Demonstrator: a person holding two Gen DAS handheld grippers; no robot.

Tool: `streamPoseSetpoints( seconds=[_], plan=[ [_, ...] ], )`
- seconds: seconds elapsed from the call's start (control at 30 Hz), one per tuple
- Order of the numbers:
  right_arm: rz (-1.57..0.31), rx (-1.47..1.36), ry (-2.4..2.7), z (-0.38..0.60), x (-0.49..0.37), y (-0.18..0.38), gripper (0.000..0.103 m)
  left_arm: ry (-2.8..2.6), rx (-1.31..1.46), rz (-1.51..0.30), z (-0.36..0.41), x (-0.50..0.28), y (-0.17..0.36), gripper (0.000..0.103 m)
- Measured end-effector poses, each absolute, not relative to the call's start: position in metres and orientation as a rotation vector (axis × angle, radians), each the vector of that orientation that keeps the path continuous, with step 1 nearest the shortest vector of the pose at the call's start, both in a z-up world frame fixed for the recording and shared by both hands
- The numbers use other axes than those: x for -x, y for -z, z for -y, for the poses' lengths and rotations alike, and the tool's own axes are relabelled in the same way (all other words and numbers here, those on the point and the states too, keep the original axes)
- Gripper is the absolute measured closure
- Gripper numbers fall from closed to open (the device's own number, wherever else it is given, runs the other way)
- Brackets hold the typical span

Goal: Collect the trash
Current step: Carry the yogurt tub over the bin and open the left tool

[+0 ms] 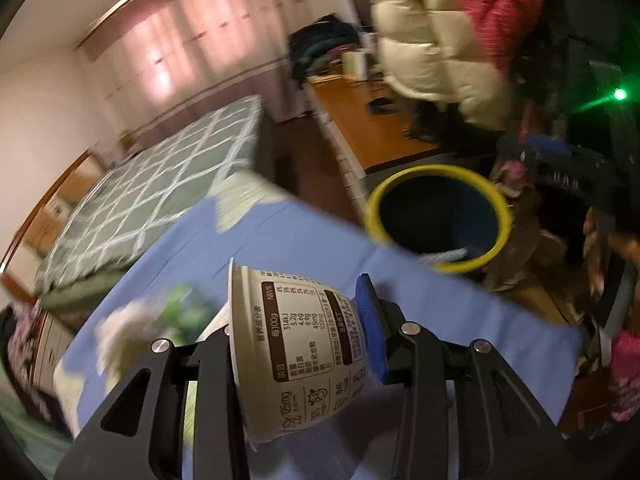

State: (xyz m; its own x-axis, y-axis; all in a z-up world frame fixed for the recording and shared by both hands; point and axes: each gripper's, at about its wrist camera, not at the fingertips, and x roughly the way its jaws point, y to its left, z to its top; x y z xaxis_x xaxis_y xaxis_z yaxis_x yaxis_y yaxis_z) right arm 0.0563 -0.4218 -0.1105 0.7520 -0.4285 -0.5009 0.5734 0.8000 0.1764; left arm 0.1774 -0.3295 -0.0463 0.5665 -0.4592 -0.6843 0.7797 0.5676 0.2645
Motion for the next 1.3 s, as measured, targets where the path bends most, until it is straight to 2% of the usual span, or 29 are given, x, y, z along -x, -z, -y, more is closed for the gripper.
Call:
streamPoseSetpoints(
  seconds=[0.2,0.5,0.57,0.63,0.73,0.97,1.3],
  plan=[
    [-0.474,-0.355,0.612,0.444,-0.031,0.118,0.04,0.923,-0.615,-0.649,0.437,-0.19,0.062,0.066],
    [-0.519,-0.368,0.669,0.465,-0.007,0.132,0.039,1.008,-0.602,-0.778,0.541,-0.208,0.111,0.066],
    [-0.53,-0.37,0.672,0.468,-0.005,0.135,0.039,1.007,-0.593,-0.814,0.555,-0.214,0.125,0.059],
    [-0.54,-0.371,0.673,0.469,-0.005,0.137,0.04,0.978,-0.585,-0.836,0.565,-0.22,0.138,0.033],
    [-0.552,-0.374,0.671,0.468,-0.01,0.139,0.04,0.959,-0.57,-0.849,0.569,-0.226,0.148,0.03],
    [-0.562,-0.372,0.651,0.462,-0.017,0.143,0.039,0.932,-0.465,-0.84,0.525,-0.228,0.121,0.022],
    [-0.572,-0.323,0.572,0.431,-0.04,0.136,0.04,0.728,-0.194,-0.719,0.358,-0.213,0.053,0.008]
  ],
)
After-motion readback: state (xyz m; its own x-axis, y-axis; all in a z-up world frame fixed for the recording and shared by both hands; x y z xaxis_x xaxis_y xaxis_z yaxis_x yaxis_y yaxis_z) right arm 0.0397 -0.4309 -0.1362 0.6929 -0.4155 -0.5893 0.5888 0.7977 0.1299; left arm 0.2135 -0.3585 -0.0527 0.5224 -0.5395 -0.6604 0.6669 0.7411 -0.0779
